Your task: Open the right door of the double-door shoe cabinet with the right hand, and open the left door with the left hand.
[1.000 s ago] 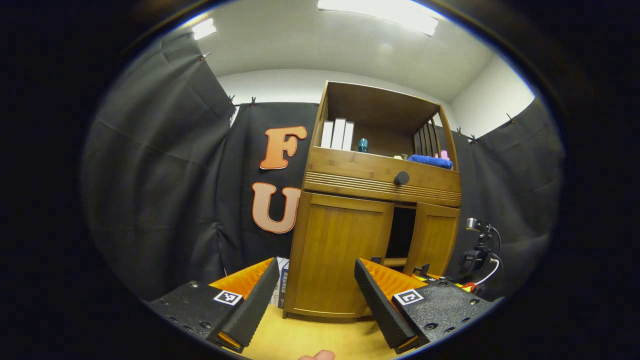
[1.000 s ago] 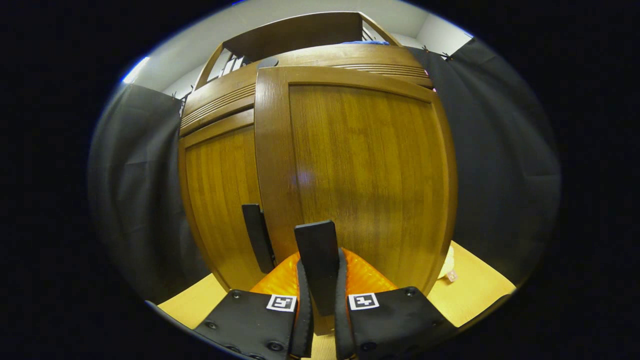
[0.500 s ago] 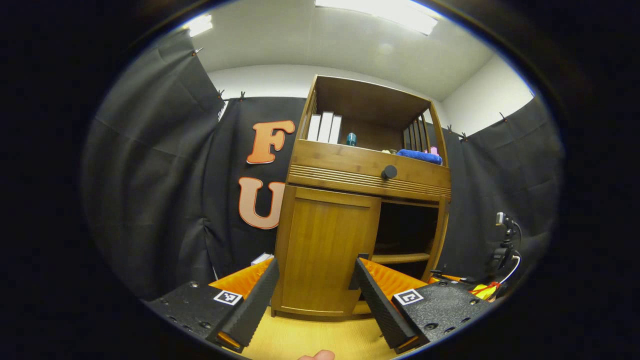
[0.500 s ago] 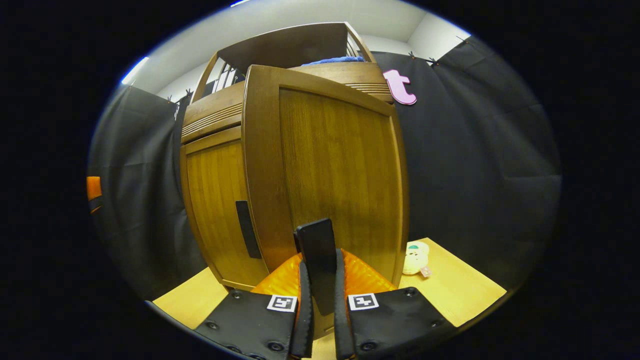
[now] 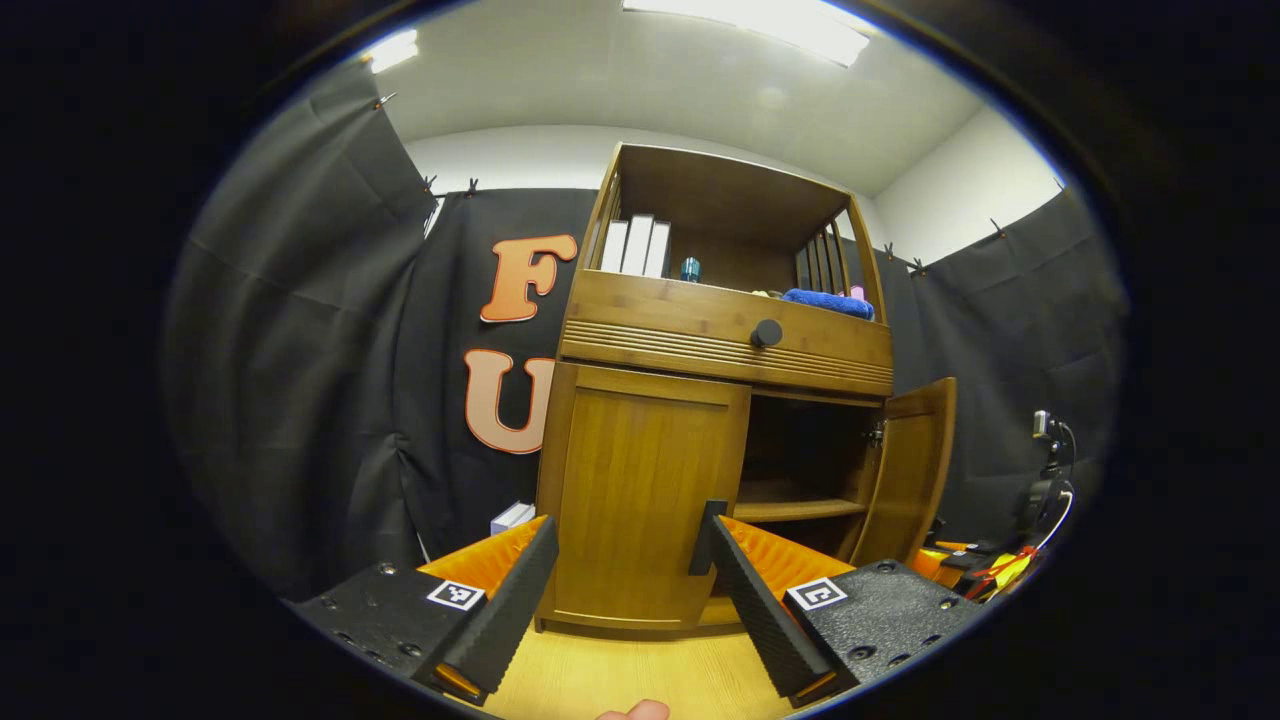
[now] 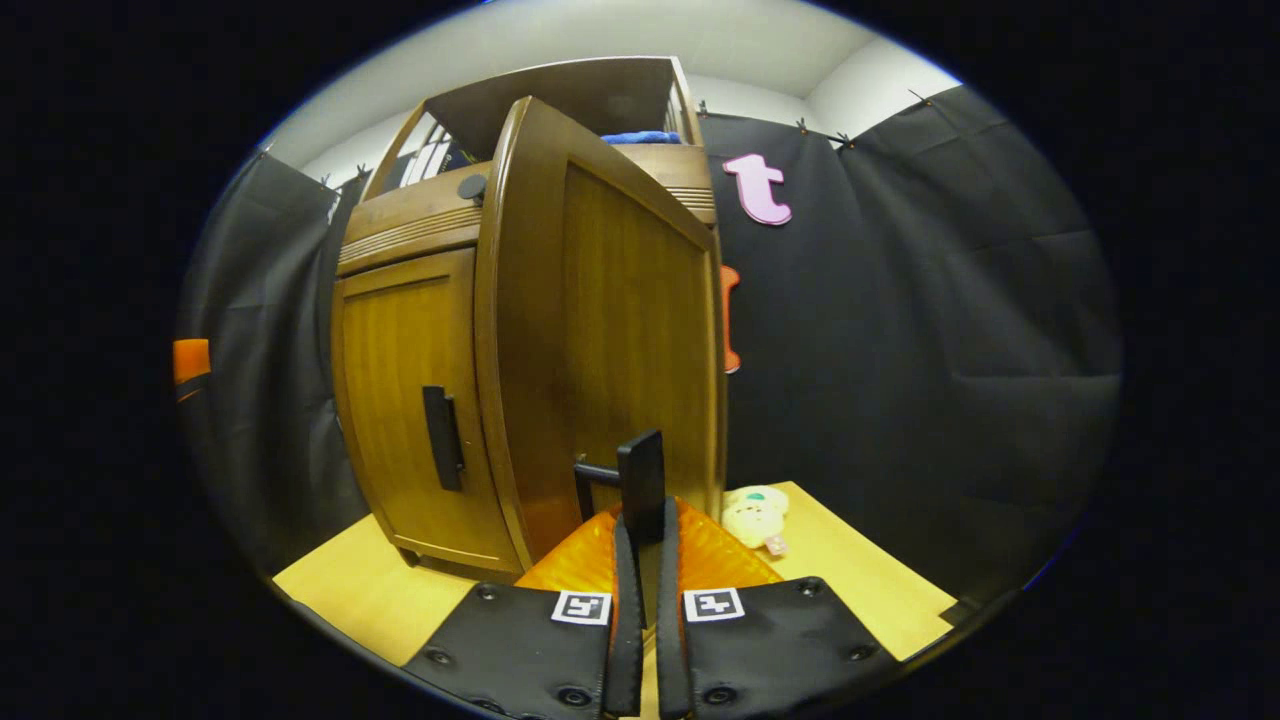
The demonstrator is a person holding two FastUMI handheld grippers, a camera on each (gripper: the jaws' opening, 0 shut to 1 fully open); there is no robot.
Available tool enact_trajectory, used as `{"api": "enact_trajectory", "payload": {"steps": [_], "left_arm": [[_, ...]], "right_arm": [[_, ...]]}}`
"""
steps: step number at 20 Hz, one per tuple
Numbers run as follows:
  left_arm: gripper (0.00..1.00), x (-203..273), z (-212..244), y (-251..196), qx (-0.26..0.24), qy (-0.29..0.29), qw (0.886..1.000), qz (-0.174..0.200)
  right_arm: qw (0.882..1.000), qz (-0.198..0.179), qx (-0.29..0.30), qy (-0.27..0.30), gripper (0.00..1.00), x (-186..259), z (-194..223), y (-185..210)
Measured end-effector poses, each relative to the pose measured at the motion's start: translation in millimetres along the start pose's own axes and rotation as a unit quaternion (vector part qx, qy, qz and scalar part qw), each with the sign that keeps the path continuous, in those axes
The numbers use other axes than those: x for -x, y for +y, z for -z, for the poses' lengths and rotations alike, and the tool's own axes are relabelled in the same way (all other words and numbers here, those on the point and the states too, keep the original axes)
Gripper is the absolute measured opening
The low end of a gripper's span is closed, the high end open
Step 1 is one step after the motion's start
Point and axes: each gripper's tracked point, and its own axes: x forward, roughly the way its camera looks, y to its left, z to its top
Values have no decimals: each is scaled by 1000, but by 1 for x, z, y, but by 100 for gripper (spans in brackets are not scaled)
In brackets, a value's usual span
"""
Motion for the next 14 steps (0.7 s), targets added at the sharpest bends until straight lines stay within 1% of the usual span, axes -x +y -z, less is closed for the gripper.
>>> {"api": "enact_trajectory", "payload": {"steps": [1,2,4,5,6,7,8,9,10,11,12,13,14], "left_arm": [[95,-1,1,-4,3,1,1000,5],[95,-2,2,-6,5,1,1000,8],[95,-3,1,-9,10,-2,1000,14],[95,-3,2,-10,14,-3,1000,16],[92,-3,2,-11,17,-4,1000,18],[95,-3,2,-11,19,-6,1000,20],[95,-3,1,-11,20,-7,1000,20],[92,-3,2,-10,21,-8,1000,19],[92,-3,3,-9,23,-7,1000,18],[92,-2,4,-6,24,-6,1000,16],[92,-1,5,-3,26,-6,1000,13],[95,1,5,1,26,-6,1000,7],[92,2,5,7,26,-7,1000,2]], "right_arm": [[1000,10,4,4,13,2,1,-11],[1000,18,0,0,2,4,-4,-20],[999,36,-2,2,2,6,-4,-40],[999,41,-4,3,8,5,-4,-48],[999,46,-6,8,6,4,0,-56],[999,43,-9,15,4,4,4,-63],[999,38,-19,13,2,5,5,-65],[999,32,-19,14,8,5,9,-67],[999,28,-9,13,8,6,10,-71],[1000,21,-4,11,2,6,8,-77],[1000,12,-6,15,2,5,9,-81],[1000,4,-10,16,2,3,10,-86],[1000,-4,-9,19,8,4,10,-92]]}}
